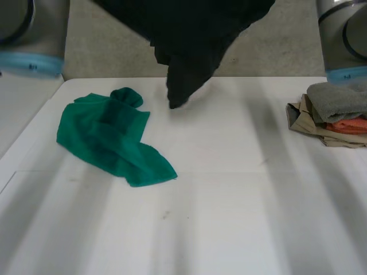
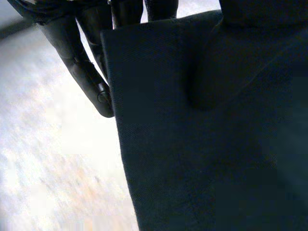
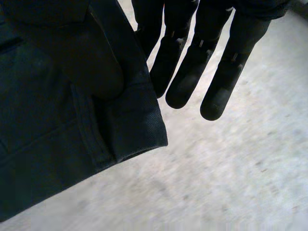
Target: Fold the laundry.
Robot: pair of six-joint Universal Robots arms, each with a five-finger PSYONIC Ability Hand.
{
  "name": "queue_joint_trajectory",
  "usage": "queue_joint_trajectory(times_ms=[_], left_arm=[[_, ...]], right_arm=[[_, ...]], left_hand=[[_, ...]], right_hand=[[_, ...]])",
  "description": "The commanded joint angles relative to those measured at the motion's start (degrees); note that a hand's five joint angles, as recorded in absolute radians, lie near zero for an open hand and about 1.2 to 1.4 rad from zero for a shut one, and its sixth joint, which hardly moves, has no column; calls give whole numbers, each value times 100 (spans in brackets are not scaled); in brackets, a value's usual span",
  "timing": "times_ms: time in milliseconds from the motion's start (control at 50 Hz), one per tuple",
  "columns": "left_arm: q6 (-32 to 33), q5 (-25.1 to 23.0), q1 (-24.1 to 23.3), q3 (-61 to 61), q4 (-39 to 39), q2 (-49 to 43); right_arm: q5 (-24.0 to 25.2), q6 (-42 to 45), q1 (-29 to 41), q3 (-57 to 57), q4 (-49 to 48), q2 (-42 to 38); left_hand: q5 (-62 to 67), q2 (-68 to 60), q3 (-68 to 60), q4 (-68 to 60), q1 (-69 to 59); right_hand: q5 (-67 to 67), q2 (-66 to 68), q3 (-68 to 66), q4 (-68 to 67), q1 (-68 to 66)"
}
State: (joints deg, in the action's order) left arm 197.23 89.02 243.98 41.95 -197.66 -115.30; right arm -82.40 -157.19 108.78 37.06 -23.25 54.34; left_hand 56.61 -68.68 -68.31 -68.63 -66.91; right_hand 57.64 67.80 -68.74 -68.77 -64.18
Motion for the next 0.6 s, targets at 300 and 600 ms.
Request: queue_joint_trajectory(times_ms=[300,600], left_arm=[[684,-139,-649,4952,1016,946],[694,-394,-1326,5323,4095,1475]], right_arm=[[1394,583,-734,4254,1460,488],[1393,2816,-1306,5891,4794,1967]], left_hand=[[1339,-1132,-1169,-1137,-1309],[1339,-1132,-1169,-1137,-1309]], right_hand=[[1236,1220,-1126,-1123,-1582],[1236,1220,-1126,-1123,-1582]])
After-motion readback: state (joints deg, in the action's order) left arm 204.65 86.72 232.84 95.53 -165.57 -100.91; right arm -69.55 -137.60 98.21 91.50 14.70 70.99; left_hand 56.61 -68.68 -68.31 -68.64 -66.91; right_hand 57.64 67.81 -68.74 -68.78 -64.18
